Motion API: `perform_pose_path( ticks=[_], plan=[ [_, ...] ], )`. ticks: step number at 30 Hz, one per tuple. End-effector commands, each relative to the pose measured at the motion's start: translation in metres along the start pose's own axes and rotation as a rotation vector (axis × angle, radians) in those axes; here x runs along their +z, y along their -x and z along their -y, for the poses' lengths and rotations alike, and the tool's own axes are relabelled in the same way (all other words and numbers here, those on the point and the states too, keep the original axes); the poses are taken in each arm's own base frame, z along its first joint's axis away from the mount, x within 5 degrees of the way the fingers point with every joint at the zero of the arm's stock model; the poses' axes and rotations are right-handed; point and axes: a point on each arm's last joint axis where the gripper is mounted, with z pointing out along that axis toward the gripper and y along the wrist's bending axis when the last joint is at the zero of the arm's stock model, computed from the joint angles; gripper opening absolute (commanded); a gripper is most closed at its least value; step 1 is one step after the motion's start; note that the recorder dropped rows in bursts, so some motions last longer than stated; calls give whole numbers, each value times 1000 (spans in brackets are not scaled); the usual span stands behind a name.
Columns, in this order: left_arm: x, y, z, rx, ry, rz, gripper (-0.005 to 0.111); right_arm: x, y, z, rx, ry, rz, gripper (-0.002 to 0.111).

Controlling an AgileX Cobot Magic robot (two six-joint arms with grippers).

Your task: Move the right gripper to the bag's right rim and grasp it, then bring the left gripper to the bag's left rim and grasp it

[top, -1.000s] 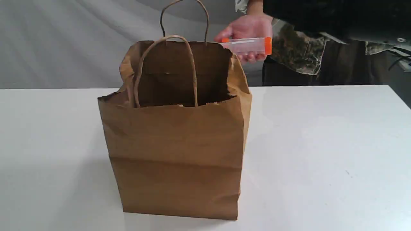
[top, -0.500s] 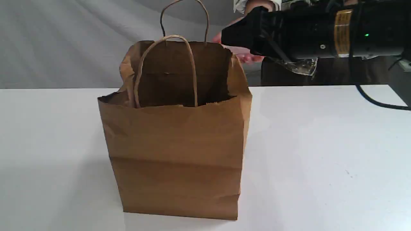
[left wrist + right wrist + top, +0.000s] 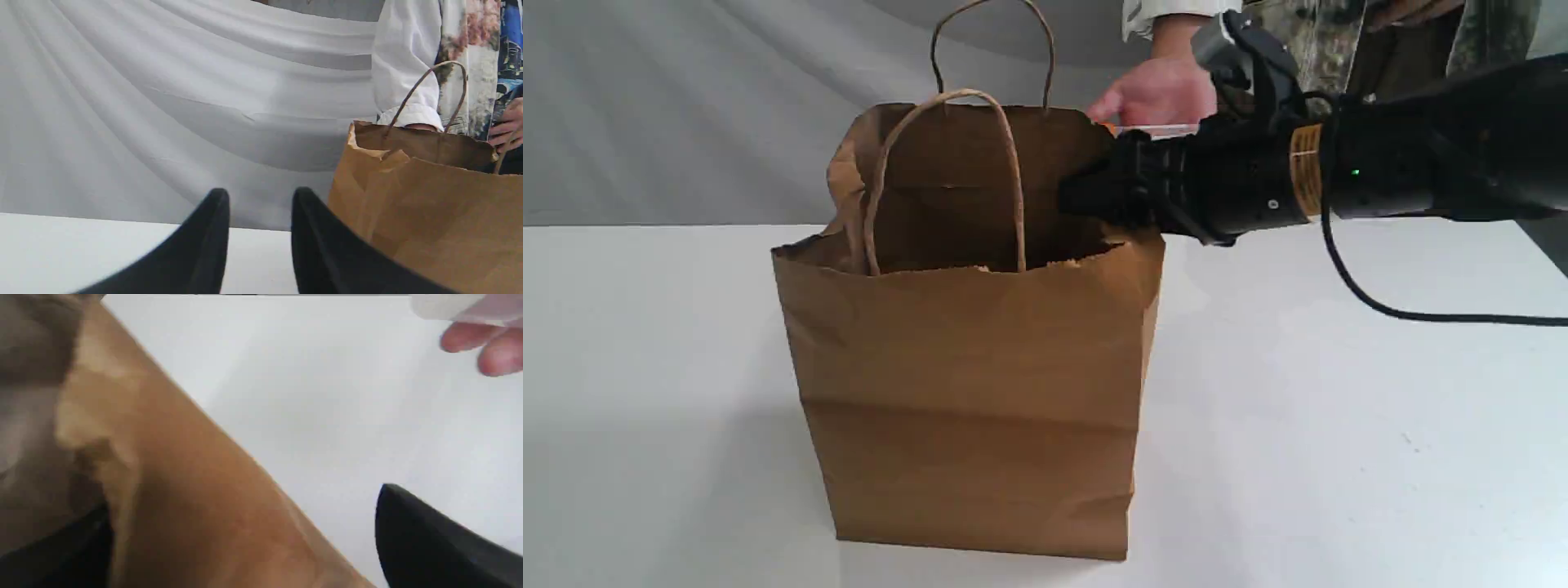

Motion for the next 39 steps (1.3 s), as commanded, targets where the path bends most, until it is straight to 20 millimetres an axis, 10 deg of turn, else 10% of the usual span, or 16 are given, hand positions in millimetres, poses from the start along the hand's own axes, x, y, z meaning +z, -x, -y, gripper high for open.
perform_pose_path(
  ticks=[1,4,9,21,30,34,39],
  plan=[
    [0,-1,0,-11,-5,-3,29,6,-1,11,-21,-64,13,72],
    [0,-1,0,-11,-5,-3,29,8,-3,11,-35,-54,2,60],
    [0,-1,0,-11,-9,-1,29,9,-7,4,-98,34,-37,-1],
    [-11,15,42,-131,-501,147,0,8,-8,2,-126,52,-43,1],
    [23,48,59,-9,-630,-3,0,8,-9,-2,-118,104,-56,1],
    [61,64,62,-34,-655,-94,8,8,-9,-2,-118,106,-57,1],
    [122,60,66,-132,-765,-291,45,8,-9,-2,-118,106,-57,1]
  ],
)
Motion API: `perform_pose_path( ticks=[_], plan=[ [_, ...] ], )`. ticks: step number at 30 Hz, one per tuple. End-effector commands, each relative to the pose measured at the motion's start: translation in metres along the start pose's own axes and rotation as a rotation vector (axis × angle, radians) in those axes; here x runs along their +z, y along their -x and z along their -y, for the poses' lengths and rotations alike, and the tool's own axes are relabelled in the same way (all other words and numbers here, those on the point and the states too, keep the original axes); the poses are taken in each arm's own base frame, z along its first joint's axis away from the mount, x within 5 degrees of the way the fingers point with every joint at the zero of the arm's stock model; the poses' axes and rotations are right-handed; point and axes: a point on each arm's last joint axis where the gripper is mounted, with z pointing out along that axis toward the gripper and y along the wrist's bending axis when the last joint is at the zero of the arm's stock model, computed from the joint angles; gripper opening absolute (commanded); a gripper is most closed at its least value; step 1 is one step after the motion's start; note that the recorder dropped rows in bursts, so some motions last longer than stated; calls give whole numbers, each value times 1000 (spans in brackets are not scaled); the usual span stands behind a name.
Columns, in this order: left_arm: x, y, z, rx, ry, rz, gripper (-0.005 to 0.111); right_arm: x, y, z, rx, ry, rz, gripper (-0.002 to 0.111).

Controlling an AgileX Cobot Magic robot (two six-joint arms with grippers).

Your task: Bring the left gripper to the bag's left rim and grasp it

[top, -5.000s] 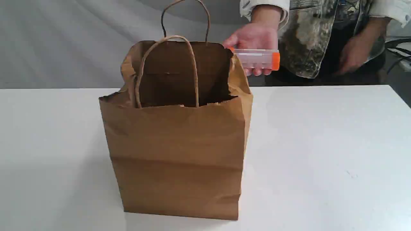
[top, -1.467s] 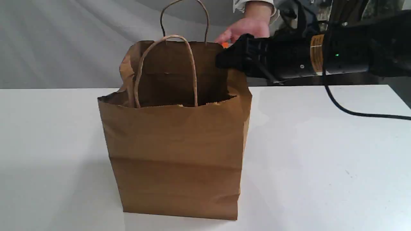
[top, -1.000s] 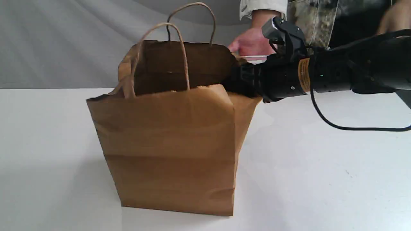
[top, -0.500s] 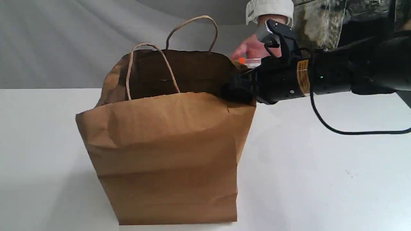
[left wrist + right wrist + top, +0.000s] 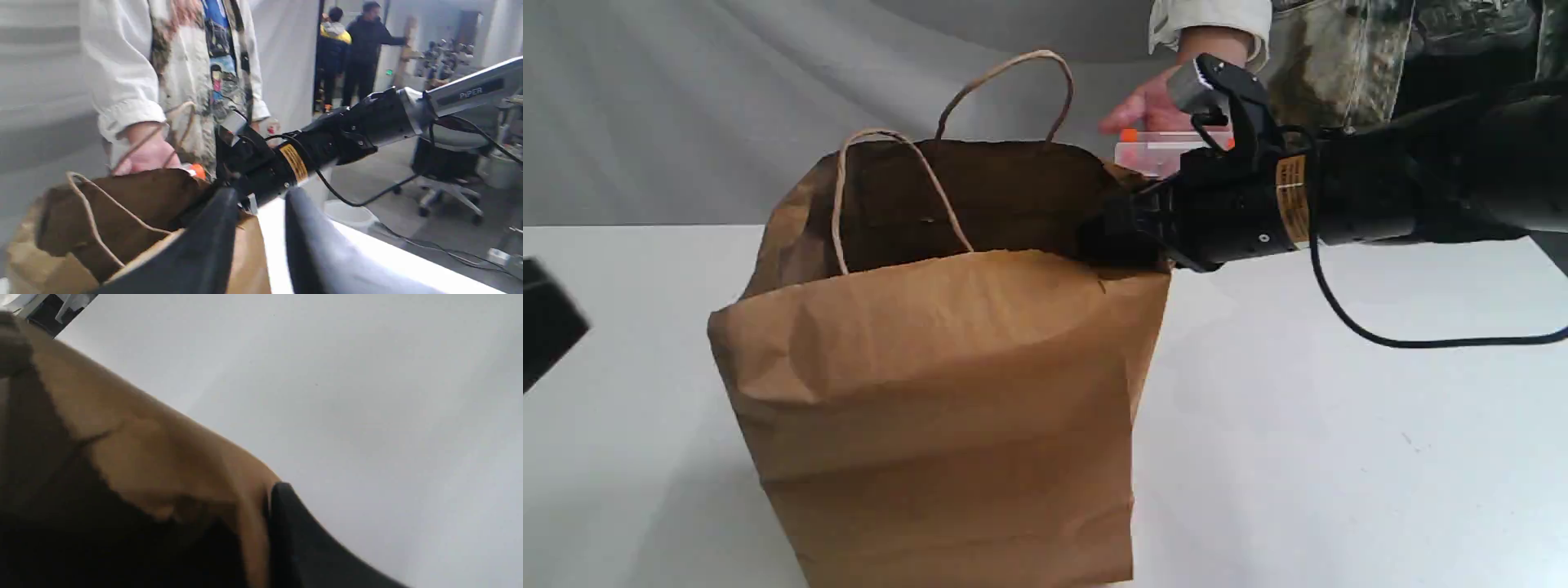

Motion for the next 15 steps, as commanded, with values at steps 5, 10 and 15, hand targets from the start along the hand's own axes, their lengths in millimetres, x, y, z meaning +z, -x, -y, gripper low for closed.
perform_pose_path(
  ticks=[5,10,15],
  plan=[
    [60,-11,-57,-243,-77,-301,76,0,2,-1,3,12,4,1],
    [76,4,-67,-248,-133,-267,75,0,2,-2,3,18,2,1],
    [81,25,-68,-232,-139,-231,75,0,2,-1,3,12,4,1]
  ],
)
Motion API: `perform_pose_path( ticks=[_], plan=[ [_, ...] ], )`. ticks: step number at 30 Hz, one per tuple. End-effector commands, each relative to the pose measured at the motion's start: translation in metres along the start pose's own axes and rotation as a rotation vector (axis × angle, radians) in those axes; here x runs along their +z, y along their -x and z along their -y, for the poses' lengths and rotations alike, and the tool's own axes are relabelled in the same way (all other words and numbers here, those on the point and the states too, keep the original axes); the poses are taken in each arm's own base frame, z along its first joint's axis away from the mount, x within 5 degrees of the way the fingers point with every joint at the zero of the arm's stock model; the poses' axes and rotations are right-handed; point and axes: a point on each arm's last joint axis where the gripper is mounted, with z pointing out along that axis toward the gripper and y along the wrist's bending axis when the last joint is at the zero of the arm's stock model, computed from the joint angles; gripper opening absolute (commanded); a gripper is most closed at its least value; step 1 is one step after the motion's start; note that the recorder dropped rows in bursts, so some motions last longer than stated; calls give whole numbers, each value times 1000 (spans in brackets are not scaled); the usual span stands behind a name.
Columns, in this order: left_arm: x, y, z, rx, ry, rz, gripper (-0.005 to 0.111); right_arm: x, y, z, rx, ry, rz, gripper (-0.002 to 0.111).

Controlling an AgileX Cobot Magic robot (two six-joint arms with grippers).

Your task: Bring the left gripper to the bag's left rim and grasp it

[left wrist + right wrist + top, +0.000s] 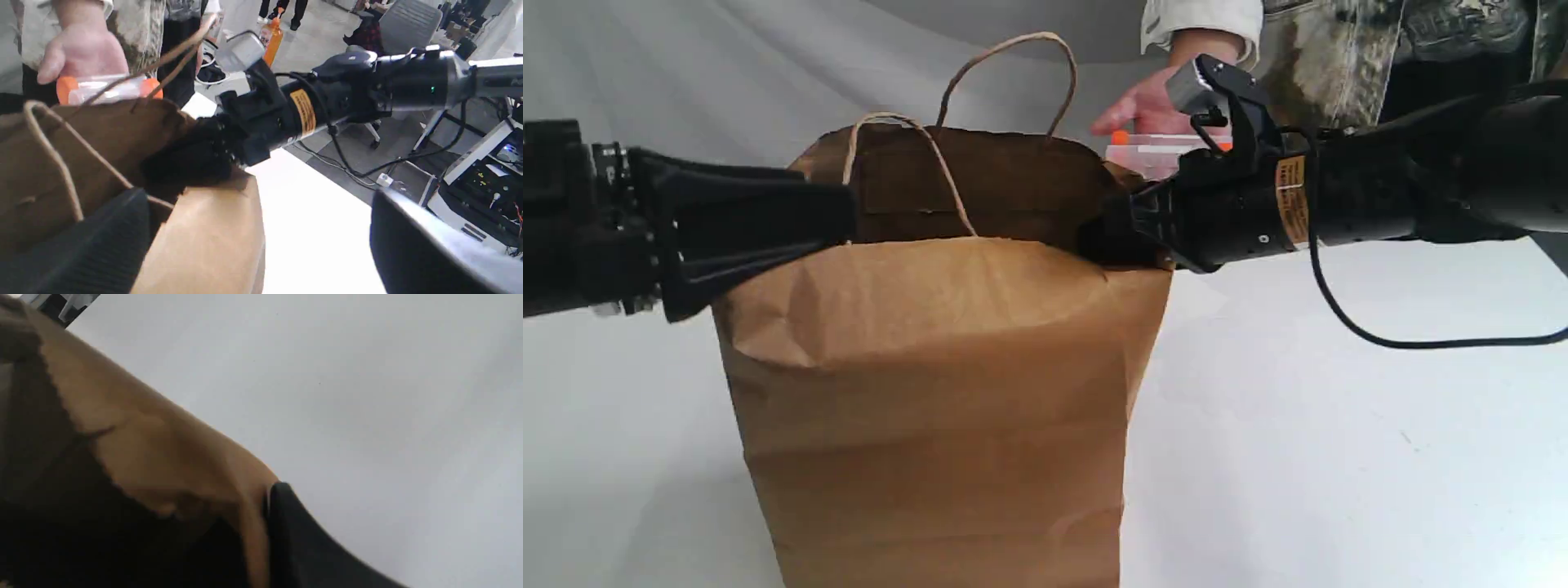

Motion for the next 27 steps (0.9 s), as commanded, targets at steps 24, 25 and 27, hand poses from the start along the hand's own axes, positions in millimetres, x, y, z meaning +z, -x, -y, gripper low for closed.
perform_pose_path(
  ticks=[24,25,27],
  plan=[
    [47,30,-1,26,202,-106,75,-1,2,-1,2,2,9,1],
    [47,30,-2,27,210,-103,75,-1,2,-1,2,2,9,1],
    [47,30,-3,26,218,-102,75,-1,2,-1,2,2,9,1]
  ],
)
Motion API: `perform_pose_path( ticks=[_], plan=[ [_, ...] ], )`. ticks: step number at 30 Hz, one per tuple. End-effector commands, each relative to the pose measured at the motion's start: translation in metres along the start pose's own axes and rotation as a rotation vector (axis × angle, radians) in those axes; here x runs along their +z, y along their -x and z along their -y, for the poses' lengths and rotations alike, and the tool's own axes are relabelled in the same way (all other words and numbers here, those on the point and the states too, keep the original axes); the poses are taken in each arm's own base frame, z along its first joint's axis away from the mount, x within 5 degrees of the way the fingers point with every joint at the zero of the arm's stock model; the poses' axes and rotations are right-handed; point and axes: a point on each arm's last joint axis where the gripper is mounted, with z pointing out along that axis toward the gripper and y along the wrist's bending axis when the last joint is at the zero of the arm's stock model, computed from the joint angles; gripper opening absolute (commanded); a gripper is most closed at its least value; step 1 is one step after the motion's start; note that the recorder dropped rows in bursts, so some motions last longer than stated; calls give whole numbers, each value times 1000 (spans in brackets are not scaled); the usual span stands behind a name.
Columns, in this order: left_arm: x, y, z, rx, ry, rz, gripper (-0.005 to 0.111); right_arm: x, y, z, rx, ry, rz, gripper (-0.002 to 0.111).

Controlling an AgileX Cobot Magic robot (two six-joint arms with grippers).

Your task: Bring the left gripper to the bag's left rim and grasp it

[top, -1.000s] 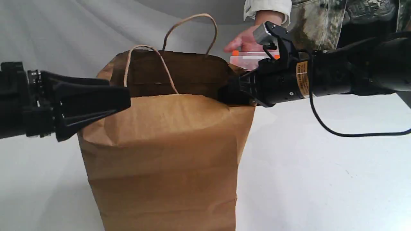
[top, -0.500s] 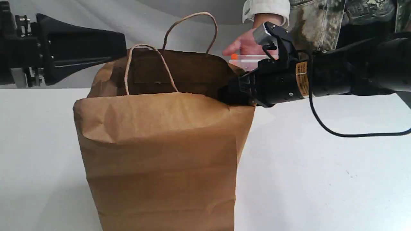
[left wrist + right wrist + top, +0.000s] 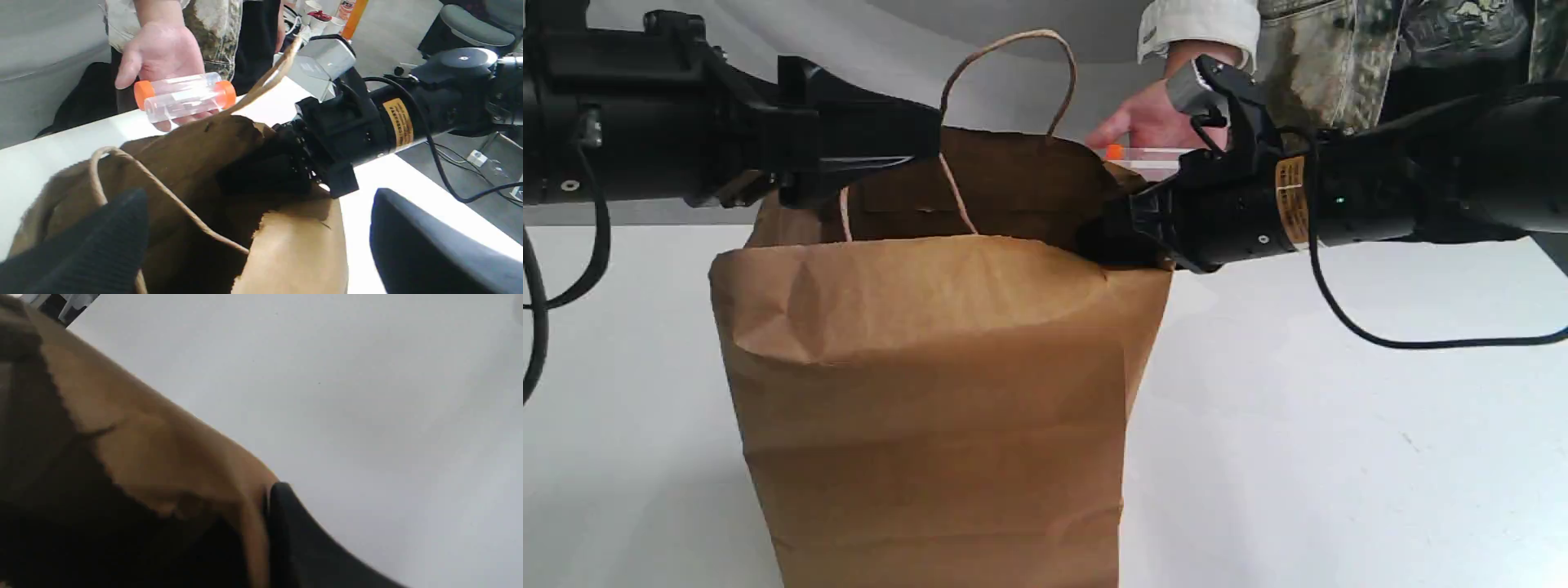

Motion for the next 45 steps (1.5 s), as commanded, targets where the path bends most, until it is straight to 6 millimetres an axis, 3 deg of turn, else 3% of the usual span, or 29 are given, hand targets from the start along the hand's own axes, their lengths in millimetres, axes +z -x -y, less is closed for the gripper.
perform_pose_path(
  ticks=[1,8,15,19,24,30,36,45],
  plan=[
    [2,2,-2,-10,25,13,75,-1,2,-1,1,1,8,1],
    [7,0,-7,-4,51,6,75,-1,2,-1,-4,0,3,1],
    [32,-21,-28,-58,64,-82,75,-1,2,-1,-6,0,4,1],
    [38,-22,-36,-64,101,-84,73,-1,2,-1,-6,0,4,1],
    [38,-17,-31,-55,62,-78,61,-1,2,-1,-6,0,4,1],
    [38,-18,-29,-59,38,-86,77,-1,2,-1,-8,0,3,1],
    [36,-17,-35,-59,73,-75,78,-1,2,-1,-8,0,3,1],
    [12,-23,-60,-158,88,-74,78,-1,2,0,-8,-7,5,1]
  ],
)
